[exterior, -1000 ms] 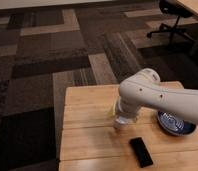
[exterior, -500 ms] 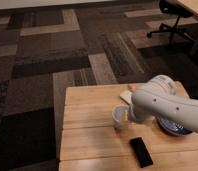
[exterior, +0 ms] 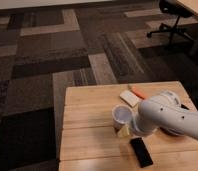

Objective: Push the eraser across the table

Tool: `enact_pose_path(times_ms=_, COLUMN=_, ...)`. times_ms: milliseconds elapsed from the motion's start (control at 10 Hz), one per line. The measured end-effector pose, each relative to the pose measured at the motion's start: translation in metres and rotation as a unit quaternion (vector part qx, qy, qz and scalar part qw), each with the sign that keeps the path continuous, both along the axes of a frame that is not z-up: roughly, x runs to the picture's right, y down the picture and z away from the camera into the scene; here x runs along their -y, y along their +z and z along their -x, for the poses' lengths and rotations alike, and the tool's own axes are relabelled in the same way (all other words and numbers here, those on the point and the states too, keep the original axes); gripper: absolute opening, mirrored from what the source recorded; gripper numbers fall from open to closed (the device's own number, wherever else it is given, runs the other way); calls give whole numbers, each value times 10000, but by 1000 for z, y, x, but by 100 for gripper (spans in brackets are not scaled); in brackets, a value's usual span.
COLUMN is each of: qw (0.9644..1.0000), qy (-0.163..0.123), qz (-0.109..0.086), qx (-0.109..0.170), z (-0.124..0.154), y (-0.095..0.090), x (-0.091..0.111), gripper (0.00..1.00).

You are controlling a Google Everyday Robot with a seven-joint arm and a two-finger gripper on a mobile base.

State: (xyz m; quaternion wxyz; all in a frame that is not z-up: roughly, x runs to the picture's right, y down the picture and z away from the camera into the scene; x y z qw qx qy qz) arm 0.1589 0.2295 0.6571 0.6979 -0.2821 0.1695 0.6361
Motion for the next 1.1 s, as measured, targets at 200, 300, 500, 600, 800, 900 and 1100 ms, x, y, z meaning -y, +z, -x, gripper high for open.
enact_pose_path(times_ms=200, qw=9995, qy=-225, qz=-38, qx=199, z=8, y=14, x=-4, gripper=65)
enact_pose_path(times_ms=300, qw=9991, qy=-311, qz=-74, qx=289, z=12, y=21, x=-5, gripper=65)
enact_pose_path(times_ms=500, qw=9976, qy=-482, qz=-132, qx=480, z=22, y=32, x=-8, gripper=65)
enact_pose_path(times_ms=600, qw=9968, qy=-554, qz=-151, qx=548, z=24, y=38, x=-8, gripper=65)
enact_pose_path(times_ms=800, qw=9956, qy=-643, qz=-138, qx=663, z=28, y=52, x=-10, gripper=65)
enact_pose_path(times_ms=900, qw=9956, qy=-617, qz=-121, qx=702, z=28, y=56, x=-12, gripper=65)
enact_pose_path(times_ms=1100, qw=9959, qy=-546, qz=-68, qx=722, z=29, y=55, x=-19, gripper=65)
